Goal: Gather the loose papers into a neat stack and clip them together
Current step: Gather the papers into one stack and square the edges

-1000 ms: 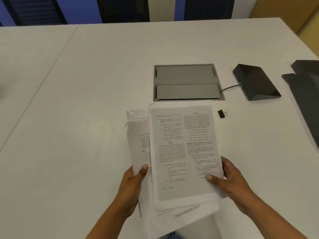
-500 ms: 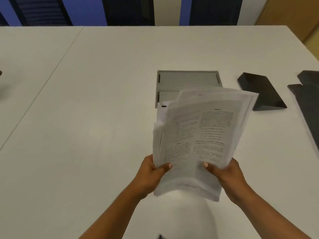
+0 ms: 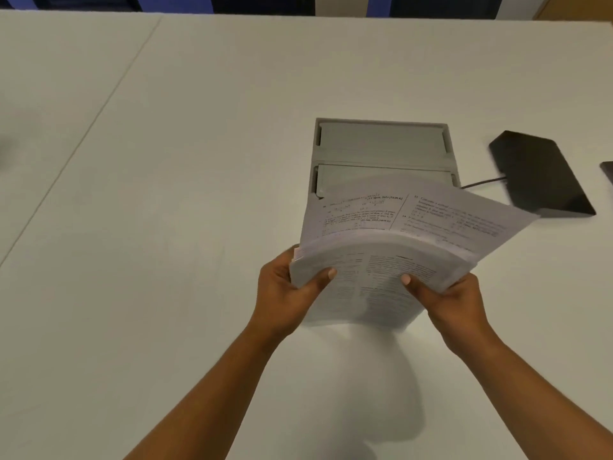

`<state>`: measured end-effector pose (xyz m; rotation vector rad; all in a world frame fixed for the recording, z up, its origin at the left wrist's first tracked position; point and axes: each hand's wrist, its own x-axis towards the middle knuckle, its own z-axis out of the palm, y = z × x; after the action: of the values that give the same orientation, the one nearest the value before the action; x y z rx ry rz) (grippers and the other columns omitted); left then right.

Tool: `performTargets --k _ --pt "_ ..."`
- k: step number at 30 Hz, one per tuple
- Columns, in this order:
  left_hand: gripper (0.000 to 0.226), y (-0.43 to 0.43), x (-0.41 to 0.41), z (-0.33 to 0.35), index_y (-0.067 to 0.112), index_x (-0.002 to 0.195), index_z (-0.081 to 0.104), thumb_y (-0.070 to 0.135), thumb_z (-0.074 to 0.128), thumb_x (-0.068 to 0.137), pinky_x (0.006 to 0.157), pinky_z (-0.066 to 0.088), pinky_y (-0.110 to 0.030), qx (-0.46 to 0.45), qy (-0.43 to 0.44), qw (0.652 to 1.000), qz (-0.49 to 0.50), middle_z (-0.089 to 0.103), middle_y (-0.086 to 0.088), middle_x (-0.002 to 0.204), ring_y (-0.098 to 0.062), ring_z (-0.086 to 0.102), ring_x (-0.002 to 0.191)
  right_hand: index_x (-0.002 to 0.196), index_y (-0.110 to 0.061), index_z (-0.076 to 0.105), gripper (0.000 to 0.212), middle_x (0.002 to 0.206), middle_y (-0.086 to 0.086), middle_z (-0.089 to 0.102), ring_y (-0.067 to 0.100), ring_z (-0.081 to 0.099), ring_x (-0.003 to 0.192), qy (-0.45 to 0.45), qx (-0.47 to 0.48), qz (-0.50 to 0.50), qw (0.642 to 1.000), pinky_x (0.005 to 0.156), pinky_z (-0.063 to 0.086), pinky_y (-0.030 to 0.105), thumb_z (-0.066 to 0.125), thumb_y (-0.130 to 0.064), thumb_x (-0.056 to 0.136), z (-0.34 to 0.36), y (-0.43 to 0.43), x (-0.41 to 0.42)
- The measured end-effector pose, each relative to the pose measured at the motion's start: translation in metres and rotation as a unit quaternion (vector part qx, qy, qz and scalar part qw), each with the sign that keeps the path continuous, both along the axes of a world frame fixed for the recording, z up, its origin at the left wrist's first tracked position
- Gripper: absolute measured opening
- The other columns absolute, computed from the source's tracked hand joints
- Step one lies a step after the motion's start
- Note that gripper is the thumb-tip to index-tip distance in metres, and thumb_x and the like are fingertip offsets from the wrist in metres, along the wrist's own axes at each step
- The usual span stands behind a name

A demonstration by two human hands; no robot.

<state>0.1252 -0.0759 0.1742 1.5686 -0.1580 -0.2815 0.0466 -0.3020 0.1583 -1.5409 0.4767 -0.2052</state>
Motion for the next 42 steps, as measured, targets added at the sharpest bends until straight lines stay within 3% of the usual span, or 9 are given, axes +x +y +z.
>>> performTargets --k 11,17,22,27,30,34,36,38,42 --pt "0.039 -0.003 0.0 -0.001 0.045 0.102 0.071 0.013 0.077 0.081 0.075 0.061 -0.027 0.01 0.019 0.999 -0.049 0.076 0.013 0.102 -0.013 0.072 0.097 0.101 -0.035 0.069 0.035 0.101 -0.02 0.076 0.003 0.071 0.097 0.027 -0.022 0.02 0.999 0.076 0.057 0.017 0.078 -0.015 0.074 -0.013 -0.002 -0.008" --pt "0.061 -0.005 0.01 0.035 0.023 0.112 0.069 0.07 0.062 0.073 0.07 0.054 -0.018 -0.06 -0.055 0.996 -0.042 0.076 0.004 0.103 -0.016 0.071 0.094 0.097 -0.03 0.072 0.038 0.096 -0.017 0.078 0.009 0.073 0.096 0.028 -0.033 0.052 0.998 0.075 0.058 0.02 0.079 -0.001 0.073 -0.011 -0.009 -0.013" --pt "0.039 -0.01 0.01 0.037 0.02 0.101 0.073 0.041 0.044 0.087 0.071 0.049 -0.012 -0.034 -0.069 0.995 -0.057 0.077 0.008 0.096 -0.008 0.069 0.087 0.099 -0.034 0.072 0.037 0.1 -0.014 0.077 0.011 0.072 0.097 0.052 -0.006 0.065 0.997 0.079 0.059 0.026 0.08 -0.011 0.07 -0.019 -0.011 -0.016" --pt "0.029 -0.003 0.011 0.024 0.04 0.109 0.066 0.041 0.072 0.08 0.07 0.056 -0.017 0.055 -0.053 0.99 -0.116 0.072 0.017 0.103 -0.005 0.067 0.095 0.1 -0.038 0.069 0.037 0.102 -0.015 0.076 0.009 0.072 0.096 0.093 -0.007 0.059 0.994 0.084 0.059 0.031 0.08 -0.016 0.072 -0.029 -0.008 -0.018" --pt "0.021 0.0 0.011 0.007 0.052 0.102 0.064 0.033 0.063 0.093 0.067 0.055 -0.023 0.139 -0.075 0.976 -0.148 0.072 0.015 0.092 -0.01 0.068 0.086 0.105 -0.04 0.065 0.041 0.109 -0.015 0.07 0.009 0.068 0.101 0.114 -0.034 0.07 0.99 0.083 0.059 0.027 0.08 -0.016 0.075 -0.034 -0.007 -0.019" --pt "0.016 -0.001 0.012 -0.004 0.035 0.088 0.072 0.026 0.061 0.095 0.061 0.055 -0.041 0.119 -0.037 0.991 -0.05 0.072 -0.003 0.079 -0.022 0.069 0.074 0.143 -0.038 0.041 0.083 0.148 -0.012 0.046 0.013 0.049 0.131 0.178 -0.06 0.0 0.982 0.105 0.042 0.029 0.081 -0.037 0.071 -0.045 -0.001 -0.025" --pt "0.01 -0.003 0.014 -0.008 0.016 0.097 0.073 0.019 0.064 0.094 0.07 0.058 -0.052 0.047 0.046 0.997 0.038 0.073 -0.018 0.088 -0.026 0.07 0.08 0.155 -0.032 0.015 0.109 0.163 -0.007 0.02 0.019 0.028 0.146 0.244 0.013 -0.078 0.966 0.113 0.03 0.038 0.081 -0.043 0.069 -0.048 0.003 -0.031" --pt "0.021 -0.006 0.015 -0.011 0.012 0.113 0.068 0.014 0.065 0.092 0.081 0.06 -0.051 -0.036 0.146 0.981 0.126 0.074 -0.015 0.102 -0.027 0.072 0.095 0.157 -0.024 0.015 0.117 0.162 -0.001 0.023 0.019 0.029 0.147 0.231 0.165 -0.1 0.954 0.115 0.028 0.04 0.083 -0.048 0.065 -0.052 0.007 -0.038" --pt "0.032 -0.012 0.011 -0.018 0.021 0.12 0.062 0.007 0.063 0.092 0.081 0.061 -0.046 -0.159 0.26 0.935 0.181 0.074 -0.005 0.111 -0.028 0.07 0.105 0.137 -0.022 0.055 0.058 0.131 0.005 0.066 0.026 0.063 0.121 0.166 0.346 -0.033 0.923 0.104 0.045 0.05 0.071 -0.033 0.082 -0.047 0.016 -0.041"
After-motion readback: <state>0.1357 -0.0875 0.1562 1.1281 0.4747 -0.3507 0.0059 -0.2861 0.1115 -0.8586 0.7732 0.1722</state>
